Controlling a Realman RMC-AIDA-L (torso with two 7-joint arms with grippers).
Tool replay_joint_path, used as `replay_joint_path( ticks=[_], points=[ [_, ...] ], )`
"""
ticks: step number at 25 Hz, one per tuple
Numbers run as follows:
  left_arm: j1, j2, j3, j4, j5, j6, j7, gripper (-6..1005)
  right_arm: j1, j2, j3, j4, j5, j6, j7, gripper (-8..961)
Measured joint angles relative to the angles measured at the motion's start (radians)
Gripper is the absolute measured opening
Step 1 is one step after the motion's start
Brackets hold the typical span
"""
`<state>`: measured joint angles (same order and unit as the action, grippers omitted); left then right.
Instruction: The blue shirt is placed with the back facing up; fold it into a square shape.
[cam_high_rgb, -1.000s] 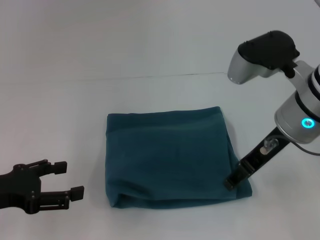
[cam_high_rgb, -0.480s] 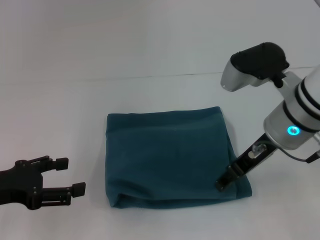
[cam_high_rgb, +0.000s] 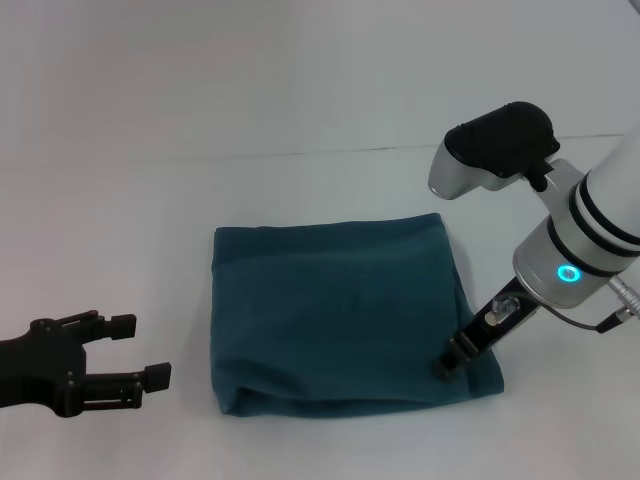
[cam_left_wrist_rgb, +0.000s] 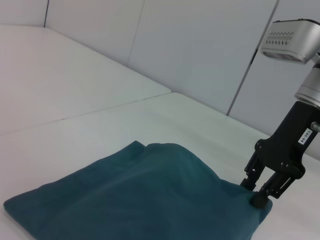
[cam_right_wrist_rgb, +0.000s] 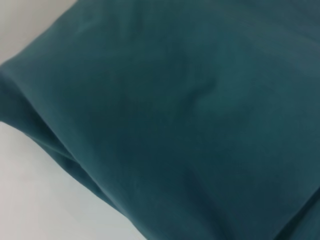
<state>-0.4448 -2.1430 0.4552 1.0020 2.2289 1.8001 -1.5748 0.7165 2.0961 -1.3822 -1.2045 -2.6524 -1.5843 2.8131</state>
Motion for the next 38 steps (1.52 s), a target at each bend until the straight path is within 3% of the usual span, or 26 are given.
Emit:
replay_joint_path(
  ticks=[4, 15, 21, 33, 38],
  points=[
    [0.0, 0.0, 0.003, -0.001, 0.0, -0.004, 0.0, 928, -0.004, -0.001, -0.003, 0.006, 0.0, 0.008, -0.006, 556],
    [0.0, 0.0, 0.003, -0.002, 0.0, -0.009, -0.001, 924, -0.006, -0.006, 0.007, -0.055, -0.005, 0.004, -0.007, 102],
    [0.0, -0.001, 0.003, 0.001, 0.0, -0.009, -0.002, 921, 0.002, -0.001, -0.004, -0.102, -0.111, -0.016, 0.021, 15],
    [-0.004, -0.004, 0.007, -0.006, 0.0, -0.011, -0.002, 916, 0.005, 0.002, -0.041, 0.007, -0.144, 0.021, 0.022, 68],
    [-0.006, -0.005, 0.006, -0.007, 0.0, -0.011, -0.003, 914, 0.002, 0.002, -0.047, -0.008, -0.142, 0.021, 0.029, 90]
  ],
)
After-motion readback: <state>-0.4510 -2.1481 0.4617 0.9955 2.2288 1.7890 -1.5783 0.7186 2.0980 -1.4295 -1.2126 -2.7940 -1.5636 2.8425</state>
